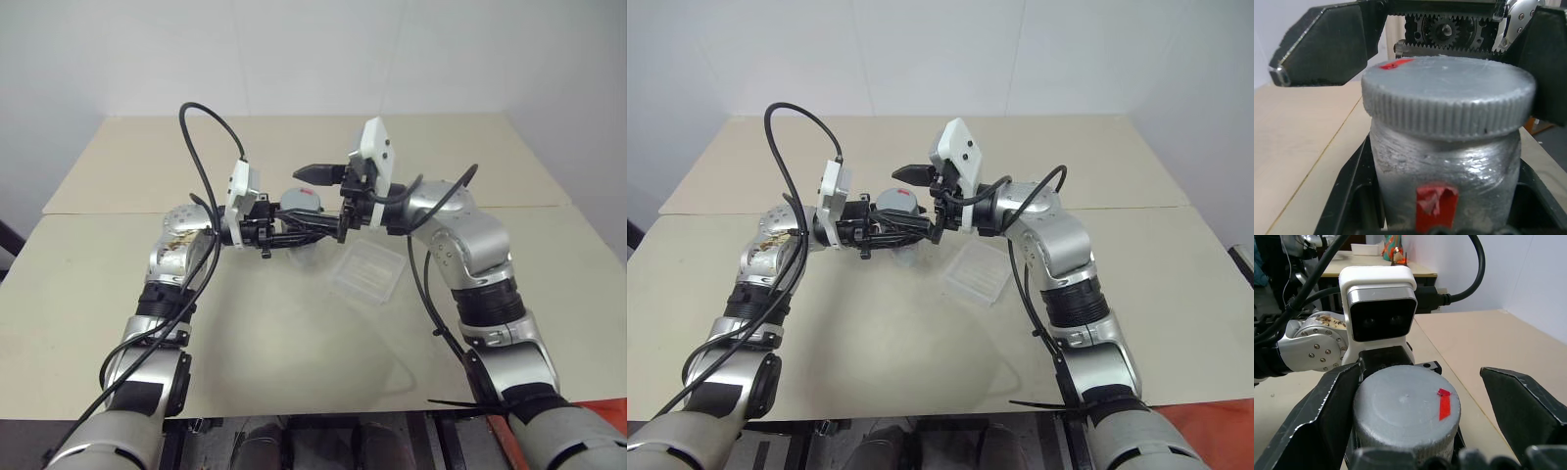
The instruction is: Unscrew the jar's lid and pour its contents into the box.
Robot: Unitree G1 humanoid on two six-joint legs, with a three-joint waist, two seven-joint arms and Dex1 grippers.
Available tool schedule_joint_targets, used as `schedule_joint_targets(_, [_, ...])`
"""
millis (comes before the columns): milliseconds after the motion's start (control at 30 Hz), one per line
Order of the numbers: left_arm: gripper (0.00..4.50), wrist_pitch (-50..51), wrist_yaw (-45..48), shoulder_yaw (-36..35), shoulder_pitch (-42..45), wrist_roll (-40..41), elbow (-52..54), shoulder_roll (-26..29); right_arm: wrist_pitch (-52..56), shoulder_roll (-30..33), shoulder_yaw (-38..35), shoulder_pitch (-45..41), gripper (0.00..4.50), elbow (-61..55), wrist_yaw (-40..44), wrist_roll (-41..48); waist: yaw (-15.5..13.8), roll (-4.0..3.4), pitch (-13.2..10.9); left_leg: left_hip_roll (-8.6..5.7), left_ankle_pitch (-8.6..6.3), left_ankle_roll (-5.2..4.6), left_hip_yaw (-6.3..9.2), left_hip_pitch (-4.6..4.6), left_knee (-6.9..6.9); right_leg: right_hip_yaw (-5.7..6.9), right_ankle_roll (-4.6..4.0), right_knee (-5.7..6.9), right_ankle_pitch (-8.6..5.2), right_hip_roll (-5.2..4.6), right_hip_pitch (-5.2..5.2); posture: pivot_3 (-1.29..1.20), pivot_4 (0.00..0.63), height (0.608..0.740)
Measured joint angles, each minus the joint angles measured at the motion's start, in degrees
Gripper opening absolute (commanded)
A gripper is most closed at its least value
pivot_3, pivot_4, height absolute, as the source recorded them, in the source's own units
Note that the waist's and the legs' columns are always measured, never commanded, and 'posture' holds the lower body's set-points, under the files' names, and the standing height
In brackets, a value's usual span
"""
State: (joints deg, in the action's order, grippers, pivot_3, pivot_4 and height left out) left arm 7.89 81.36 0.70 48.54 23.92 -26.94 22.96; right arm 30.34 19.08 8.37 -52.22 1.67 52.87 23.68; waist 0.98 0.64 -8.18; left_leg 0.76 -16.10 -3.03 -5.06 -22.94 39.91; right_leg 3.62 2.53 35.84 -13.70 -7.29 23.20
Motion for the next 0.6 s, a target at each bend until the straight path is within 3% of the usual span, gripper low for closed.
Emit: schedule_joint_targets(600, [2.12,0.00,-0.50,0.07,0.01,-0.18,-0.04,0.04,-0.30,4.88,-0.76,1.53,4.46,-1.25,1.71,2.30,-0.04,0.00,0.00,0.01,0.00,0.00,0.00,0.00,0.00,0.00,0.00,0.00,0.00,0.00,0.00,0.00,0.150,0.740])
